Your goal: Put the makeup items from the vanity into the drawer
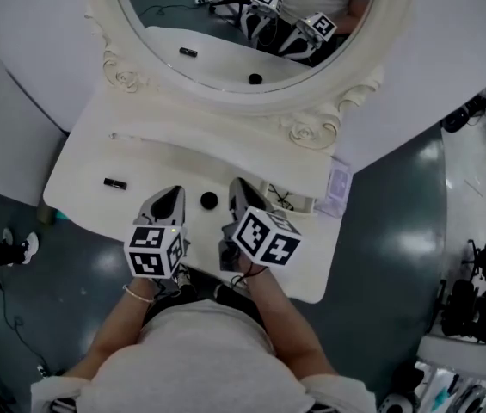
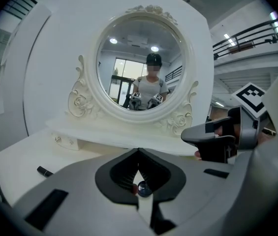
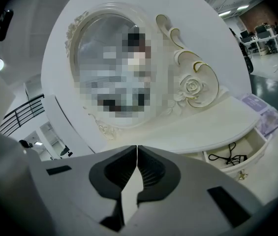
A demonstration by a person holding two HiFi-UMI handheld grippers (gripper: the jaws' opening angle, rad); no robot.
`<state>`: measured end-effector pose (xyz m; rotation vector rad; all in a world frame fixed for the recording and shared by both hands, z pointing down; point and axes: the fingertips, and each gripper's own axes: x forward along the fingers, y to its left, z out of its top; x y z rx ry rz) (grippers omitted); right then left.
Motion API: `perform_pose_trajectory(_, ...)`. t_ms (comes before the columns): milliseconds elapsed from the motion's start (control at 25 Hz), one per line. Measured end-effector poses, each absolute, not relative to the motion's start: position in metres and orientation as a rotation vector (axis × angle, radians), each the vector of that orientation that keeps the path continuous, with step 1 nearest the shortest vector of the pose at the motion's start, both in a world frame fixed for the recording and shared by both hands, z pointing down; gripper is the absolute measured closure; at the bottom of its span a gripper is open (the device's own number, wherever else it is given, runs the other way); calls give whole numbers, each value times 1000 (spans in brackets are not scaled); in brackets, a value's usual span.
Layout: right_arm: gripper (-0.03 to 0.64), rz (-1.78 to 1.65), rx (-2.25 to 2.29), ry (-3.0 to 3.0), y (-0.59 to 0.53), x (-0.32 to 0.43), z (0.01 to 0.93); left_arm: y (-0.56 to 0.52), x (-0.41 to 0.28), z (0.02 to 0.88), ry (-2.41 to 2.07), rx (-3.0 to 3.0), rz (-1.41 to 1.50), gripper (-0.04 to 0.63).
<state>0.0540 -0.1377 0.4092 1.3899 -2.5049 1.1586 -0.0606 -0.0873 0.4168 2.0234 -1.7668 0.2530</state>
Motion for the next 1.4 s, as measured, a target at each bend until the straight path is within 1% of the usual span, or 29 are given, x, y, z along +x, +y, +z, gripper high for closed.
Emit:
perform_pose_trajectory(240,595,1160,1362,-2502,-137,46,412,-86,-73,415,-1816,2025,304,592)
perform_pose_trajectory(560,595,1139,1333,-2485,-136,43,418,-84,-82,422,-1816,1962,250,592)
perform_pose_trajectory(720,595,1102,1260,-2481,-134,26,425,-80,-97,427,-1843,1914,219,592)
perform_pose_trajectory(920,595,1141,1120,-2473,-125,-17,440,-64,-129,437,-1893,1828,220,592)
perform_pose_trajectory(1200,594,1126,777,-2460,-97,-111,466,-26,-207,458,-1997,1614,195,592)
perform_pose_trajectory(1400,592,1044,605,-2446,-82,-166,487,-8,-251,475,-2030,1508,166,592)
